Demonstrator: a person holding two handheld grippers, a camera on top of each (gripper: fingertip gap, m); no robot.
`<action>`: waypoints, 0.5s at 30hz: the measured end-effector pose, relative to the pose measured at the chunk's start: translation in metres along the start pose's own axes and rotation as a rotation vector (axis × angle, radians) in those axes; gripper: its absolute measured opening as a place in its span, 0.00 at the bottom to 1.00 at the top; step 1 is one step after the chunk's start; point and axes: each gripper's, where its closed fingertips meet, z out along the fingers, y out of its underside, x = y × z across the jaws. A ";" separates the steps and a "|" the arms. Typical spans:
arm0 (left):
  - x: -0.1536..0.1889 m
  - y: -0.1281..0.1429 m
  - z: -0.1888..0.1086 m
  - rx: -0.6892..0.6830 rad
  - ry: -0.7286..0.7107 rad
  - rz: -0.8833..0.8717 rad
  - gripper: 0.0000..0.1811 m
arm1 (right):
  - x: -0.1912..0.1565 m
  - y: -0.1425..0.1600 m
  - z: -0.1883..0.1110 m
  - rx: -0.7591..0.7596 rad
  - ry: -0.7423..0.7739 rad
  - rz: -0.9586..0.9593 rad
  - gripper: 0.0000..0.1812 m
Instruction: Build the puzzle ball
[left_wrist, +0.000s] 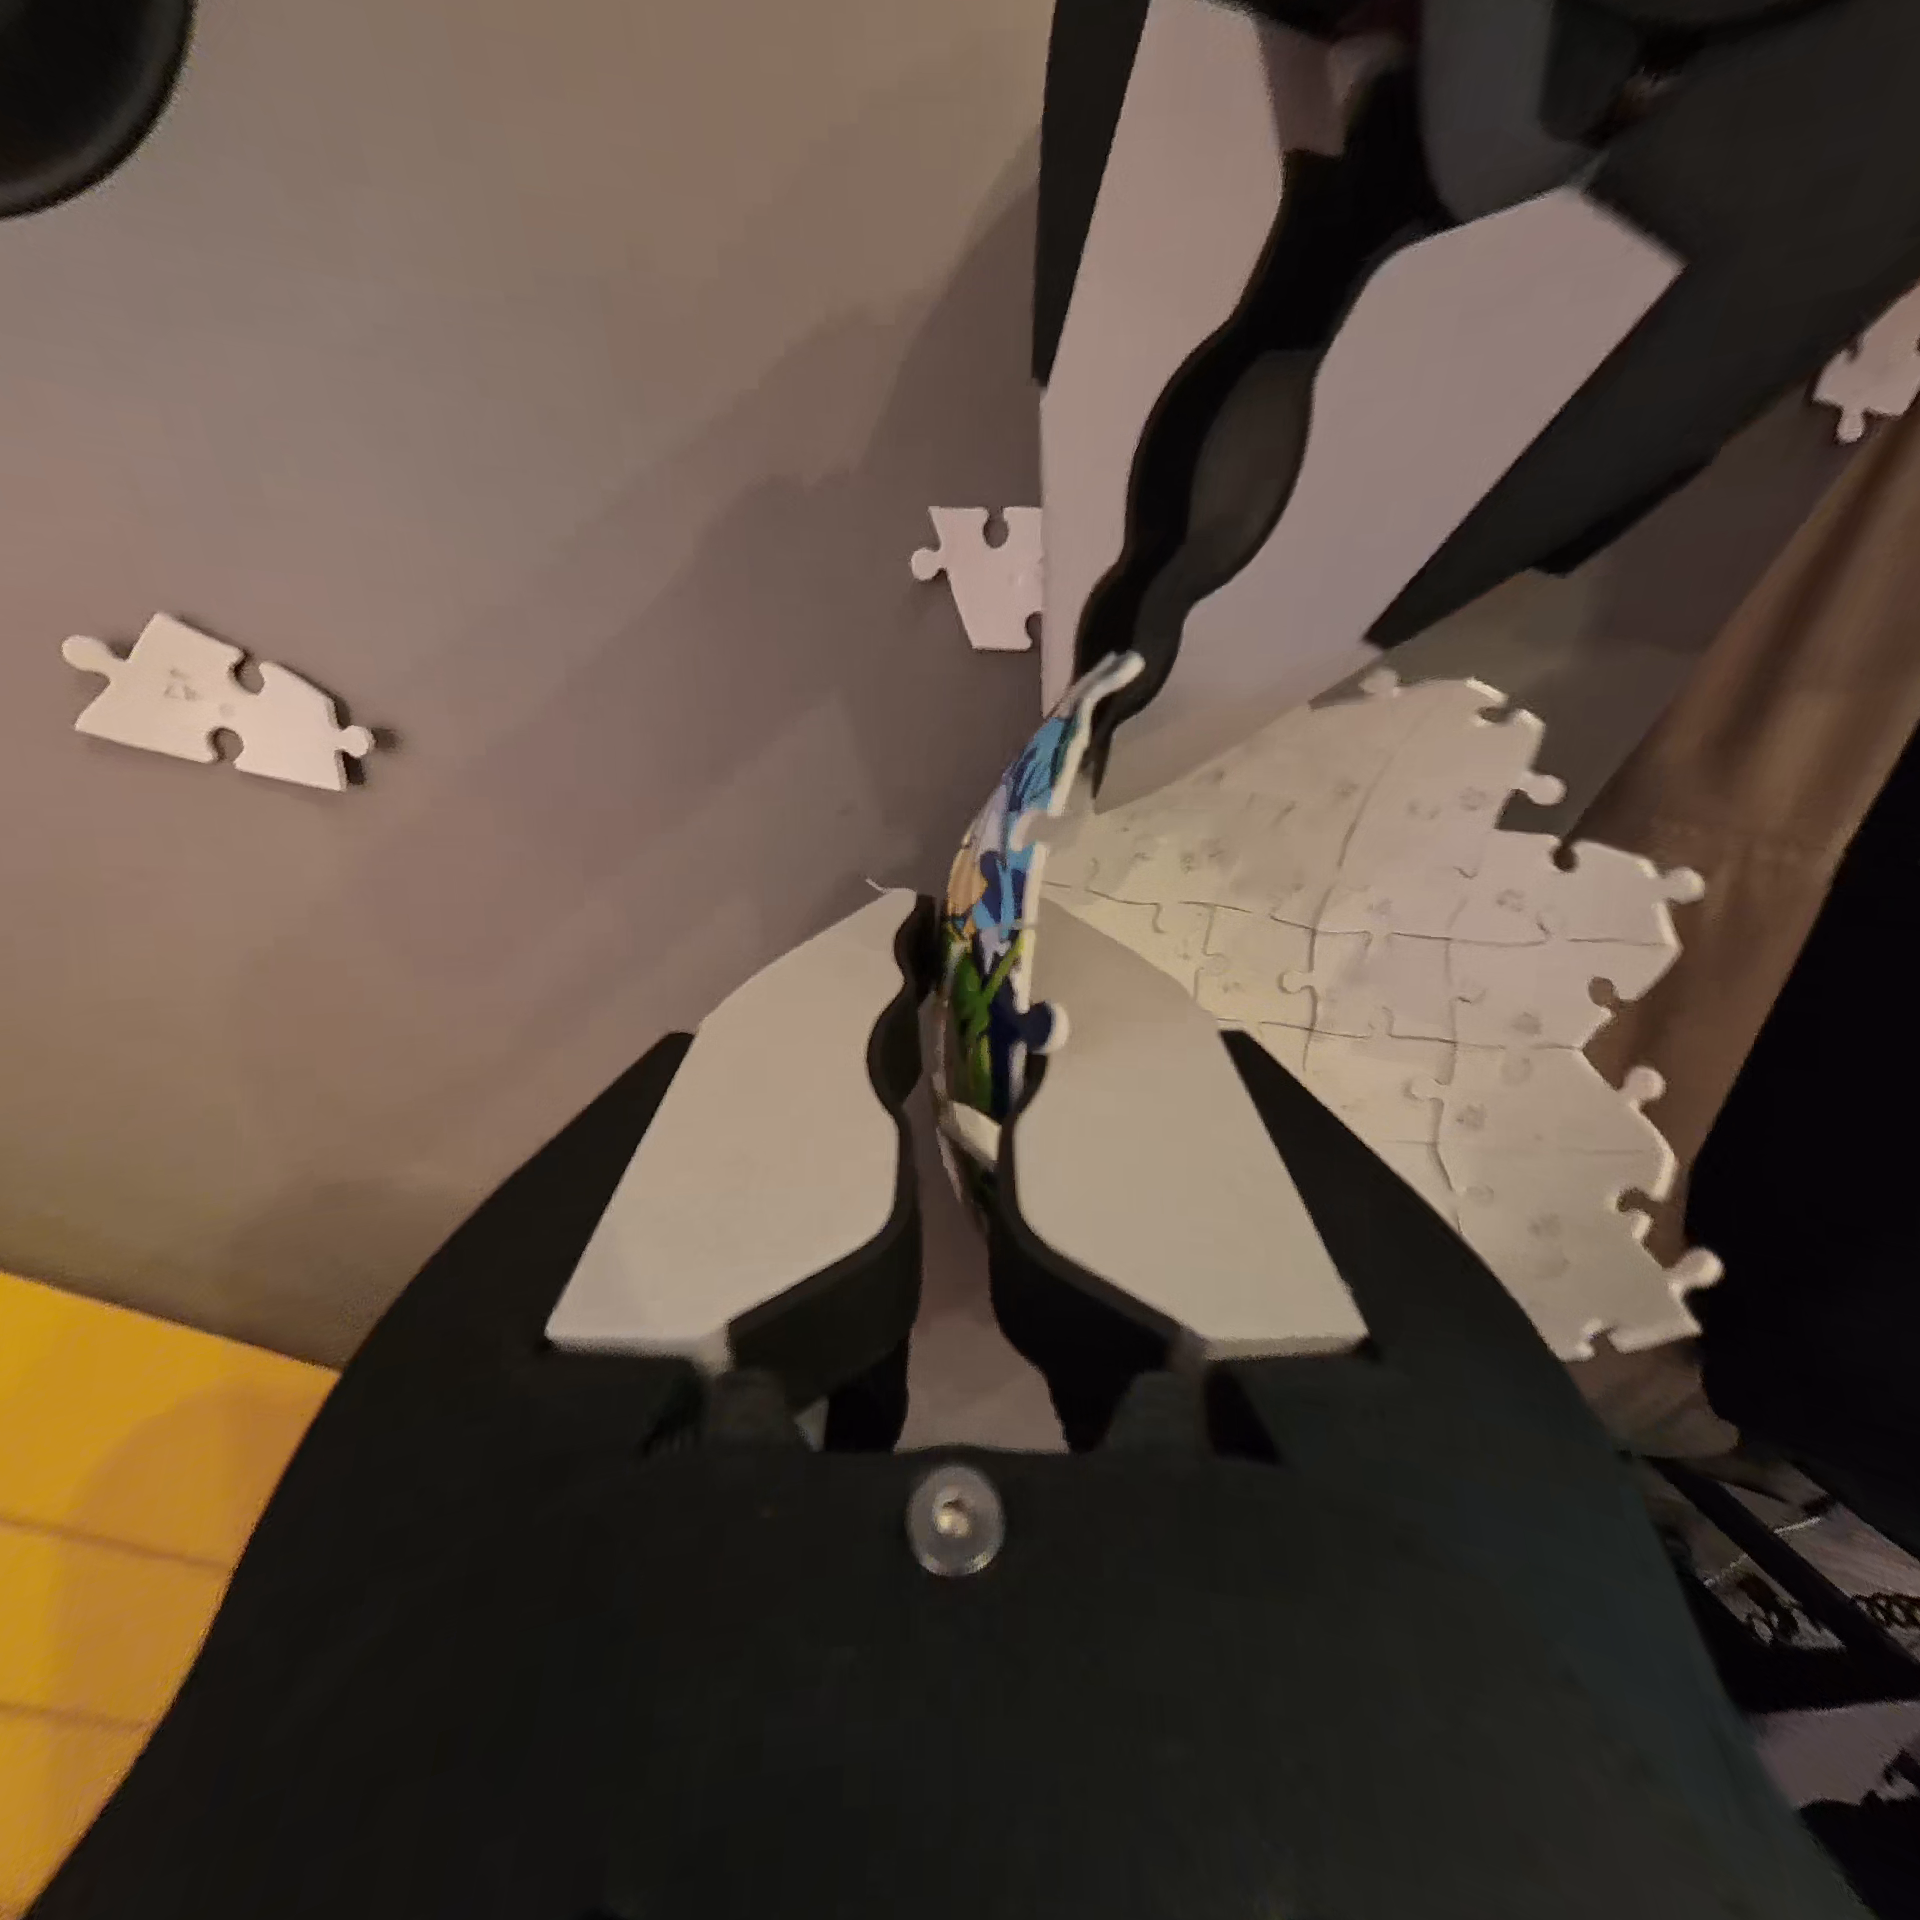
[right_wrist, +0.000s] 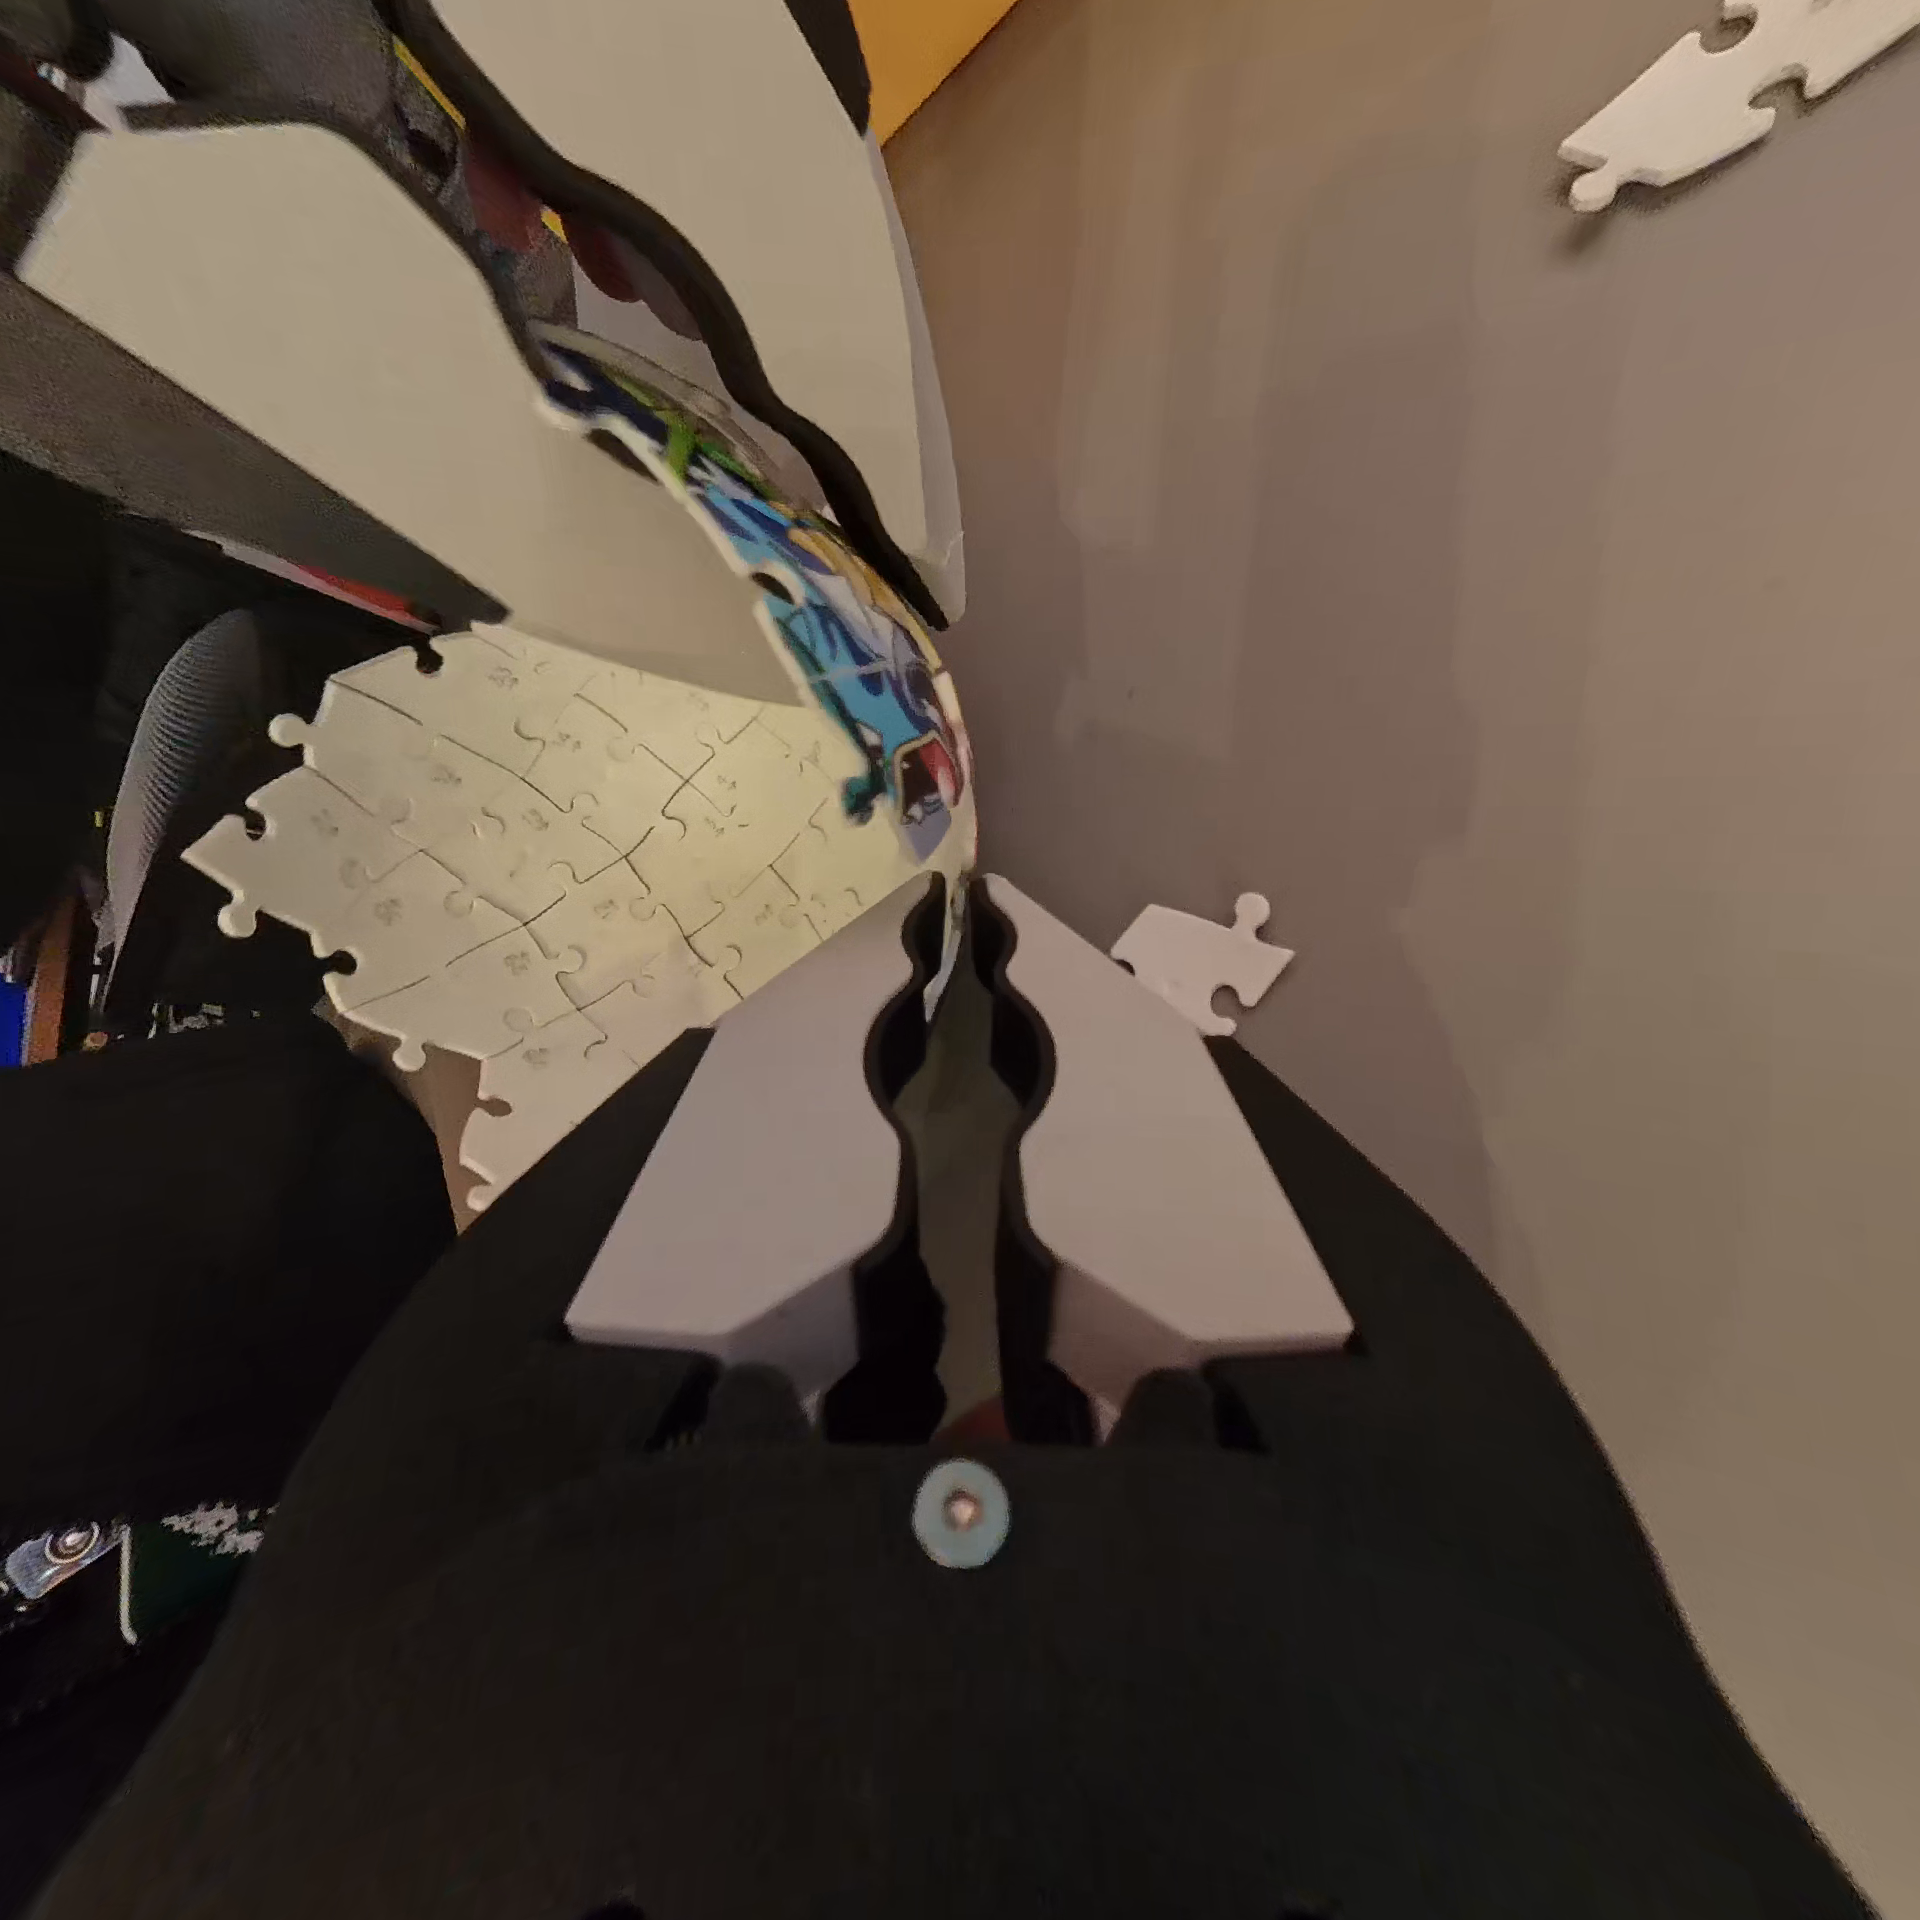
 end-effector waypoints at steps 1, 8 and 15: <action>0.000 0.002 0.001 -0.015 0.001 0.002 0.03 | 0.000 -0.001 -0.001 0.004 0.003 0.002 0.04; -0.007 0.003 0.003 -0.088 -0.020 -0.042 0.03 | 0.007 -0.015 -0.039 0.083 0.066 -0.018 0.15; -0.013 0.003 0.004 -0.263 -0.018 0.025 0.03 | 0.035 0.006 -0.054 -0.037 0.283 -0.131 0.11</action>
